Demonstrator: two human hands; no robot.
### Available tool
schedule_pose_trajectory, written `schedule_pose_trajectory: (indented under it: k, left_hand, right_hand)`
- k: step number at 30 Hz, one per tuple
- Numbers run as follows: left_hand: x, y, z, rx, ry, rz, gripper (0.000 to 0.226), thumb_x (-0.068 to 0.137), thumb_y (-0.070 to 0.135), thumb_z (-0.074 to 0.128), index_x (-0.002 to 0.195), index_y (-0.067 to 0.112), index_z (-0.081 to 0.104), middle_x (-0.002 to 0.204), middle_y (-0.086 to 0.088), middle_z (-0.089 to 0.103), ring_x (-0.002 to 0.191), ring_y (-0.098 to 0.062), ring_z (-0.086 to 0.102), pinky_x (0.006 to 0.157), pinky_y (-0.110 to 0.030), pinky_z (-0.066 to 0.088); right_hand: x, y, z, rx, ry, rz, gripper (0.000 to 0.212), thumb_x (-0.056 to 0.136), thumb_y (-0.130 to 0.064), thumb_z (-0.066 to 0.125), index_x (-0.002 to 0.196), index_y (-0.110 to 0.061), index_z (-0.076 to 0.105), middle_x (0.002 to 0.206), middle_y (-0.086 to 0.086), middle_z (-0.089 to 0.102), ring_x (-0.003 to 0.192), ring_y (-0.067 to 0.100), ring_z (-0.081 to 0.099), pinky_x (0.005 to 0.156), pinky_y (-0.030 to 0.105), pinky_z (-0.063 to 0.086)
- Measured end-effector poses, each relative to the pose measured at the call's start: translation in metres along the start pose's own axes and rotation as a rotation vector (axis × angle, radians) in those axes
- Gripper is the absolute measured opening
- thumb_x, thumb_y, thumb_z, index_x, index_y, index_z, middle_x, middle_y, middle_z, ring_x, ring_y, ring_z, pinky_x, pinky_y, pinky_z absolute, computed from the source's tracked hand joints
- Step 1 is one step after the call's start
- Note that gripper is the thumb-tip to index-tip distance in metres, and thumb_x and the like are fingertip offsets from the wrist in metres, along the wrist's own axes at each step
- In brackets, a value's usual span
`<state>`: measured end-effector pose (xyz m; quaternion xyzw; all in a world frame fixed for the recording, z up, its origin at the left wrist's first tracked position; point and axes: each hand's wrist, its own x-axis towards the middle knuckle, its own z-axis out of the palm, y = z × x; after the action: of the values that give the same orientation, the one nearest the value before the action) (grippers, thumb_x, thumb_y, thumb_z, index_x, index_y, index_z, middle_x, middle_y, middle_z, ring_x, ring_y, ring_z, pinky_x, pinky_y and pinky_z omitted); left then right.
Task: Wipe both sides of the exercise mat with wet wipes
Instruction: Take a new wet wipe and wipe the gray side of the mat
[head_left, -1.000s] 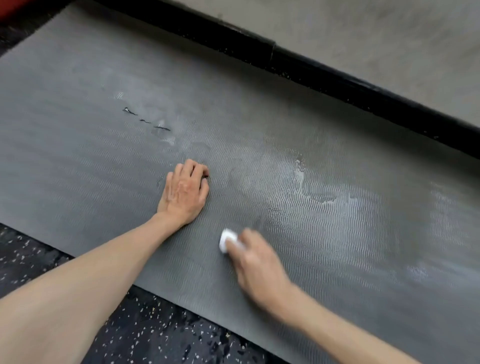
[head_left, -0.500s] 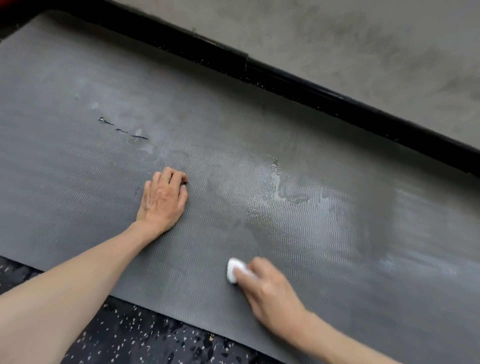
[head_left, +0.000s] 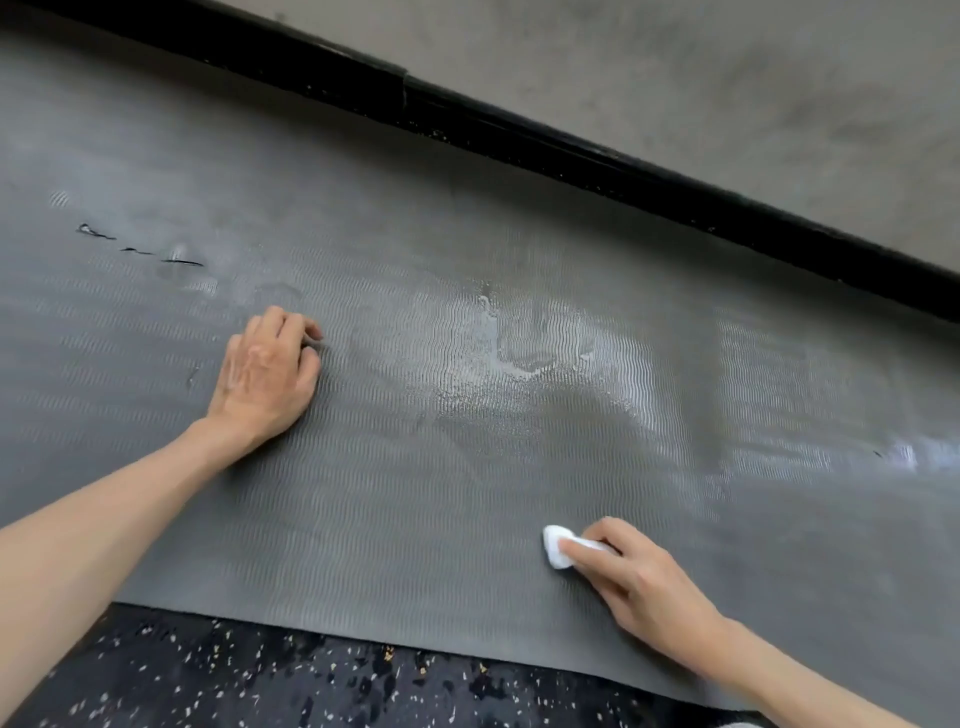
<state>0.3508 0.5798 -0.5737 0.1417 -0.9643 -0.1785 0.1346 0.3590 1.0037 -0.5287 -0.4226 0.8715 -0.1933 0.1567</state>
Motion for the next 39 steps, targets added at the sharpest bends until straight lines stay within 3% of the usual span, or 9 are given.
schedule_pose_trajectory:
  k: [4,9,13,18,21,25,32,34,39]
  left_hand:
    - [0.003,0.0,-0.005,-0.033,-0.028,0.0,0.025,0.084,0.02,0.044,0.096,0.005,0.061,0.095,-0.017,0.055,0.087,-0.039,0.054,0.073,-0.05,0.043]
    - [0.001,0.018,0.0,-0.102,-0.07,0.013,0.007,0.09,0.008,0.057,0.095,0.006,0.061,0.096,-0.014,0.056,0.089,-0.037,0.055,0.077,-0.048,0.042]
    - [-0.006,0.045,0.007,-0.104,-0.143,0.119,0.031,0.088,0.029,0.037,0.092,0.01,0.062,0.092,-0.008,0.057,0.086,-0.032,0.056,0.073,-0.045,0.044]
    - [-0.01,0.053,0.018,-0.038,-0.179,0.149,0.031,0.088,0.031,0.035,0.09,0.015,0.061,0.09,-0.005,0.055,0.081,-0.029,0.054,0.069,-0.042,0.044]
    - [-0.011,0.051,0.024,-0.031,-0.152,0.124,0.027,0.089,0.031,0.037,0.092,0.017,0.059,0.091,-0.003,0.054,0.08,-0.026,0.051,0.068,-0.041,0.043]
    - [-0.011,0.052,0.027,-0.005,-0.131,0.123,0.022,0.09,0.03,0.037,0.092,0.019,0.056,0.09,0.002,0.05,0.079,-0.022,0.048,0.069,-0.037,0.038]
    - [-0.01,0.052,0.029,-0.024,-0.126,0.11,0.018,0.089,0.029,0.04,0.091,0.021,0.056,0.09,0.006,0.049,0.079,-0.018,0.046,0.069,-0.036,0.038]
    - [-0.01,0.052,0.03,-0.023,-0.117,0.12,0.018,0.089,0.029,0.04,0.09,0.021,0.057,0.09,0.006,0.049,0.078,-0.018,0.046,0.068,-0.036,0.038]
    - [-0.009,0.052,0.035,-0.052,-0.058,0.123,0.018,0.087,0.027,0.042,0.088,0.019,0.059,0.088,0.005,0.05,0.076,-0.02,0.047,0.067,-0.035,0.035]
  right_hand:
    - [-0.001,0.011,-0.004,-0.025,0.029,0.028,0.023,0.1,-0.023,0.045,0.118,-0.023,0.058,0.09,-0.001,0.05,0.07,0.015,0.047,0.061,0.023,0.046]
    - [0.029,-0.001,0.002,-0.101,0.065,-0.051,0.018,0.098,-0.017,0.043,0.109,-0.016,0.058,0.087,0.001,0.047,0.069,0.02,0.045,0.058,0.029,0.045]
    - [0.09,-0.034,0.023,-0.106,0.135,-0.11,0.017,0.087,-0.006,0.055,0.102,-0.01,0.062,0.088,0.006,0.05,0.076,0.024,0.047,0.061,0.034,0.044]
    - [0.111,-0.082,0.042,-0.042,-0.149,-0.507,0.017,0.098,-0.018,0.038,0.103,-0.01,0.053,0.085,0.01,0.048,0.074,0.025,0.042,0.059,0.038,0.039]
    - [0.161,-0.036,0.014,-0.09,0.031,-0.332,0.025,0.095,-0.029,0.041,0.102,-0.017,0.061,0.085,0.002,0.048,0.075,0.018,0.042,0.063,0.031,0.034]
    - [0.229,0.022,-0.019,-0.176,0.24,0.113,0.02,0.095,-0.02,0.05,0.1,-0.008,0.064,0.09,0.007,0.05,0.08,0.027,0.051,0.064,0.027,0.026]
    - [0.205,0.026,-0.03,-0.24,-0.056,-0.364,0.02,0.089,-0.009,0.054,0.107,-0.015,0.061,0.094,0.005,0.051,0.081,0.022,0.048,0.065,0.032,0.041]
    - [0.253,0.051,-0.05,-0.271,0.022,-0.271,0.02,0.089,-0.012,0.047,0.099,-0.018,0.062,0.088,0.005,0.05,0.081,0.026,0.049,0.065,0.034,0.041]
    - [0.342,0.088,-0.074,-0.373,0.251,0.108,0.021,0.076,0.009,0.048,0.074,-0.011,0.048,0.077,0.008,0.042,0.073,0.031,0.045,0.057,0.032,0.022]
